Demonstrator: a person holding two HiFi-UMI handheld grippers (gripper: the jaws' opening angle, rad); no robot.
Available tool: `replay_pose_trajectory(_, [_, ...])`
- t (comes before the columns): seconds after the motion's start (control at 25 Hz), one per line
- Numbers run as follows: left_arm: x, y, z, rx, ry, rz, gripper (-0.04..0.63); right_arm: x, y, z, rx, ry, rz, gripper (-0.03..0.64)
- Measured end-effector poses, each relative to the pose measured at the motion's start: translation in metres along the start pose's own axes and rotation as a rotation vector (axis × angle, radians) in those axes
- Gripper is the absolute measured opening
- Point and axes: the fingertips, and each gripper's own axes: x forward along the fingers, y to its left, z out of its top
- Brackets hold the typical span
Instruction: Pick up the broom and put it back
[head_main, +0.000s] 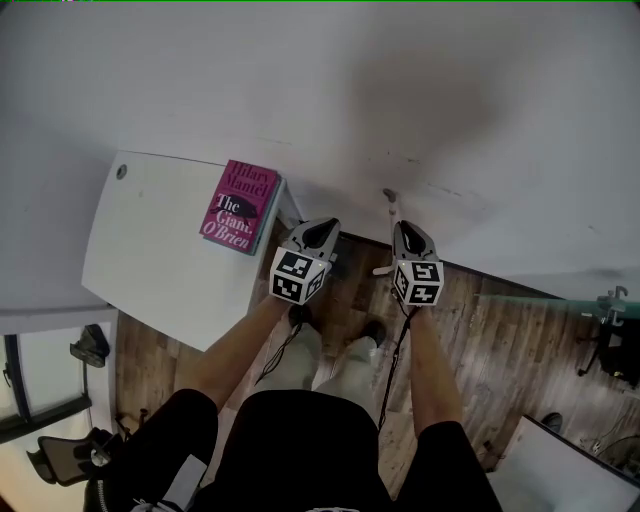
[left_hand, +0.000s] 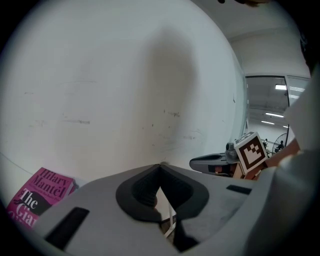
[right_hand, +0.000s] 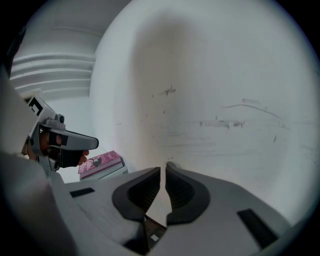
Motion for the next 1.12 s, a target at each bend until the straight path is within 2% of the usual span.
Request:
replay_pose_trajectory(0.08, [0.005, 0.004, -0.007, 0.004, 0.01, -0.014, 0.019, 0.012, -0.002, -0.005, 0.002, 0.002, -0.01, 0.037])
replay_pose_trajectory(0.16, [0.011, 0.007, -0.013, 0.011, 0.02, -0.029, 0.018, 0.024, -0.004, -0.011, 0.007, 0.011, -0.023, 0.165])
replay_pose_trajectory(0.24, [0.016, 0.01, -0.017, 0.017, 0.026, -0.045, 0.019, 0.035, -0.008, -0.018, 0.004, 0.023, -0.043, 0.181])
replay_pose_trajectory(0.52, [0.032, 0.03, -0.025, 0.033, 0.035, -0.067, 0.018, 0.072, -0.017, -0.041, -0.052, 0.077, -0.113, 0.189])
replay_pose_trajectory(0.72, [0.038, 0.041, -0.032, 0.034, 0.048, -0.079, 0.02, 0.09, -0.027, -0.049, -0.086, 0.095, -0.2, 0.189])
replay_pose_trajectory(1.12, [0.046, 0.058, -0.038, 0.029, 0.066, -0.091, 0.018, 0.106, -0.041, -0.07, -0.028, 0.12, -0.287, 0.187])
